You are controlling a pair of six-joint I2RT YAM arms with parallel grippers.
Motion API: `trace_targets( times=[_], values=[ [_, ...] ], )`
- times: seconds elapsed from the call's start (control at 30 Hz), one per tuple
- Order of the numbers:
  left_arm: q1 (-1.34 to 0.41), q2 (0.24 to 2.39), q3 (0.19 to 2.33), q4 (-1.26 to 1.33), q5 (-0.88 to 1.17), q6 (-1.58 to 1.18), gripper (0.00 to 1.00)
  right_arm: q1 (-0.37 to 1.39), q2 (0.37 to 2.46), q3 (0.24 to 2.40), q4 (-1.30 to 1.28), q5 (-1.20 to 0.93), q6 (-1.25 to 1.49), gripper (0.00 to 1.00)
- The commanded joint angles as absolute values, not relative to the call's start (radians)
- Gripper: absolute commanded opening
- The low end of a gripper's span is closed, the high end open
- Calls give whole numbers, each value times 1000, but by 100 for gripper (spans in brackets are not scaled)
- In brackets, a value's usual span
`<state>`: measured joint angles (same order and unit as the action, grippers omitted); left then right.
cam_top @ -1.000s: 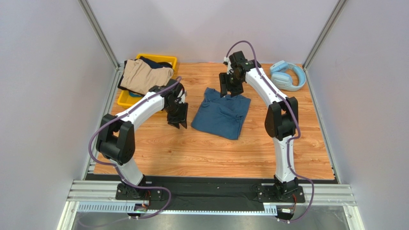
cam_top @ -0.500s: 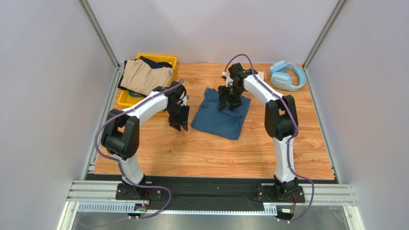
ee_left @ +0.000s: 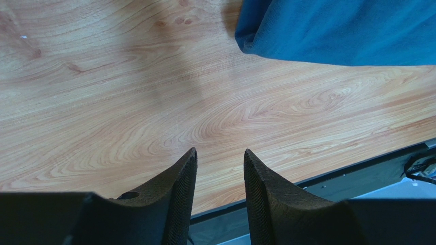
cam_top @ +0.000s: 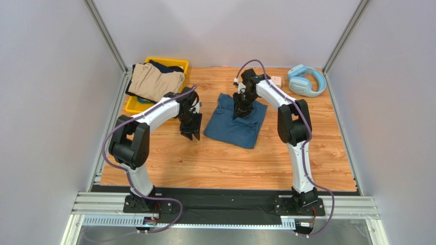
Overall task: Fold and stack the t-shirts
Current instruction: Fold the tshirt
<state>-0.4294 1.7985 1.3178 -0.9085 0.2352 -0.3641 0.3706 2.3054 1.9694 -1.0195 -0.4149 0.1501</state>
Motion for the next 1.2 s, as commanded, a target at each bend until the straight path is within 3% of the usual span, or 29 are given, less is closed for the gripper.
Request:
trace_targets(
  times=[0.0,0.1,1.17],
  values=[
    [-423,1812,1359,-917,249,-341,46,373,2301,2028,-1017,-437,137,13],
    [-423,1815,1358,-917,252,-336,46,373,2257,2049,-1022,-430,135,0],
    [-422,1825,1345,-905,272,-357,45,328,2057,2249,-999,-362,163,0]
  ],
)
